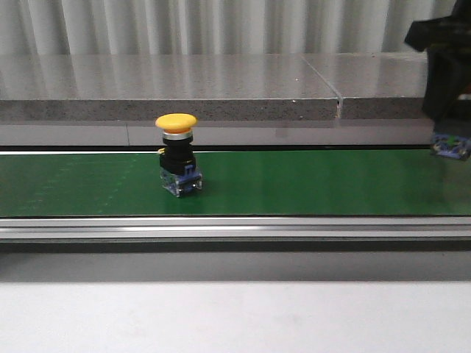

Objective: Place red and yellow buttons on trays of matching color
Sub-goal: 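Grasp the red button at the belt's end with the right gripper, then lower the red button into the red tray and release it, then move the right gripper to the belt's end and grasp the yellow button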

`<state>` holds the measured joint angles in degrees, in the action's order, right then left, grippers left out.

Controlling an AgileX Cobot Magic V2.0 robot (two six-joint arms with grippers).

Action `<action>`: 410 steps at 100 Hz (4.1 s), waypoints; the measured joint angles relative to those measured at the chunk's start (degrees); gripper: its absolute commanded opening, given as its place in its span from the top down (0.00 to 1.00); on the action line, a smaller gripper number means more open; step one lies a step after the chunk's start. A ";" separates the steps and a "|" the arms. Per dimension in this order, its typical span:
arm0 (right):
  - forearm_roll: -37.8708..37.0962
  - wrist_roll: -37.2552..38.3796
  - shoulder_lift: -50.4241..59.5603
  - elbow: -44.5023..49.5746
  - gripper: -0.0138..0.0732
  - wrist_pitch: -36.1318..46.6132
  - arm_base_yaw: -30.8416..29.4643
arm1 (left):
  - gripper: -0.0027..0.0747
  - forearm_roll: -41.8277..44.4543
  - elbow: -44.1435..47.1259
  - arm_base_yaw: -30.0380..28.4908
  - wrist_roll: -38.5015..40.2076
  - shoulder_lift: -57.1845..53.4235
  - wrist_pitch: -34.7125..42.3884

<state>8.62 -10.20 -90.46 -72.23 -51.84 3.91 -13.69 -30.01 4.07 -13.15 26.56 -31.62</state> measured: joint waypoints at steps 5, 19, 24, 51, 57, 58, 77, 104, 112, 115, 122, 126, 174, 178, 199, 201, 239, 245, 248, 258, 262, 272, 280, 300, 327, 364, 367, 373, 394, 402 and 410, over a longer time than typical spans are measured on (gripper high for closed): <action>0.00 0.00 0.11 -2.02 0.75 -1.88 -2.32 | 0.99 0.00 0.00 0.00 0.00 0.00 0.00; -0.13 0.00 0.38 -6.50 0.75 -4.82 -10.94 | 0.99 0.00 0.00 0.00 0.00 0.00 0.00; -0.24 0.00 0.47 -7.61 0.75 -4.82 -14.26 | 0.99 0.00 0.00 0.00 0.00 0.00 0.00; -0.43 2.82 -1.90 -11.35 0.75 0.84 -30.21 | 0.99 0.00 0.00 0.00 0.00 0.00 0.00; -0.43 3.07 -4.14 -12.73 0.75 1.30 -32.65 | 0.99 0.00 0.00 0.00 0.00 0.00 0.00; -0.43 3.13 -4.43 -12.90 0.75 1.33 -33.22 | 0.99 0.00 0.00 0.00 0.00 0.00 0.00; 2.38 3.27 -13.67 -19.32 0.75 1.81 -38.81 | 0.99 0.00 0.00 0.00 0.00 0.00 0.00; 3.28 3.17 -25.51 -27.41 0.75 2.37 -39.79 | 0.99 0.00 0.00 0.00 0.00 0.00 0.00; 3.63 3.05 -27.87 -28.24 0.75 2.90 -39.79 | 0.99 0.00 0.00 0.00 0.00 0.00 0.00; 3.63 3.05 -28.50 -28.36 0.75 3.01 -39.79 | 0.99 0.00 0.00 0.00 0.00 0.00 0.00; 3.63 3.05 -29.80 -28.36 0.75 3.43 -39.79 | 0.99 0.00 0.00 0.00 0.00 0.00 0.00; 3.63 3.05 -30.43 -28.36 0.75 3.71 -39.79 | 0.99 0.00 0.00 0.00 0.00 0.00 0.00; 3.63 3.05 -33.77 -28.70 0.63 5.49 -39.79 | 0.99 0.00 0.00 0.00 0.00 0.00 0.00; 3.63 3.05 -33.77 -28.70 0.56 5.49 -39.79 | 0.99 0.00 0.00 0.00 0.00 0.00 0.00; 3.63 3.05 -33.77 -29.19 0.17 4.62 -39.79 | 0.99 0.00 0.00 0.00 0.00 0.00 0.00; 3.63 3.05 -33.77 -29.49 0.15 4.28 -39.79 | 0.99 0.00 0.00 0.00 0.00 0.00 0.00; 3.63 3.05 -27.60 -33.43 0.14 -1.64 -39.79 | 0.99 0.00 0.00 0.00 0.00 0.00 0.00; 3.63 2.61 -25.13 -33.54 0.14 -2.73 -39.79 | 0.99 0.00 0.00 0.00 0.00 0.00 0.00; 3.63 2.28 -24.04 -33.54 0.14 -3.17 -39.65 | 0.99 0.00 0.00 0.00 0.00 0.00 0.00; 3.63 0.58 -20.39 -33.54 0.14 -5.08 -38.77 | 0.99 0.00 0.00 0.00 0.00 0.00 0.00; 3.63 0.14 -18.87 -33.54 0.14 -6.12 -38.01 | 0.99 0.00 0.00 0.00 0.00 0.00 0.00; 3.63 -1.34 -15.60 -33.54 0.14 -8.75 -35.22 | 0.99 0.00 0.00 0.00 0.00 0.00 0.00; 3.63 -2.13 -13.13 -33.54 0.14 -10.69 -32.37 | 0.99 0.00 0.00 0.00 0.00 0.00 0.00; 3.87 -4.11 -7.16 -27.81 0.14 -12.60 -24.50 | 0.99 0.00 0.00 0.00 0.00 0.00 0.00; 3.87 -6.52 0.92 -12.15 0.14 -11.73 -15.91 | 0.99 0.00 0.00 0.00 0.00 0.00 0.00; 3.87 -10.35 3.79 0.64 0.14 -10.96 -7.11 | 0.99 0.00 0.00 0.00 0.00 0.00 0.00; 3.87 -10.64 3.79 0.97 0.14 -10.96 -6.28 | 0.99 0.00 0.00 0.00 0.00 0.00 0.00; 3.87 -11.34 3.79 1.59 0.14 -10.78 -4.95 | 0.99 0.00 0.00 0.00 0.00 0.00 0.00; 3.87 -12.67 3.79 2.38 0.14 -8.29 -0.72 | 0.99 0.00 0.00 0.00 0.00 0.00 0.00; 3.87 -12.87 3.43 2.38 0.14 -7.26 0.32 | 0.99 0.00 0.00 0.00 0.00 0.00 0.00; 3.87 -12.87 2.74 2.38 0.14 -6.66 0.96 | 0.99 0.00 0.00 0.00 0.00 0.00 0.00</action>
<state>12.49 -23.08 -87.72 -69.85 -58.50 4.88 -13.69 -30.01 4.07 -13.15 26.56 -31.62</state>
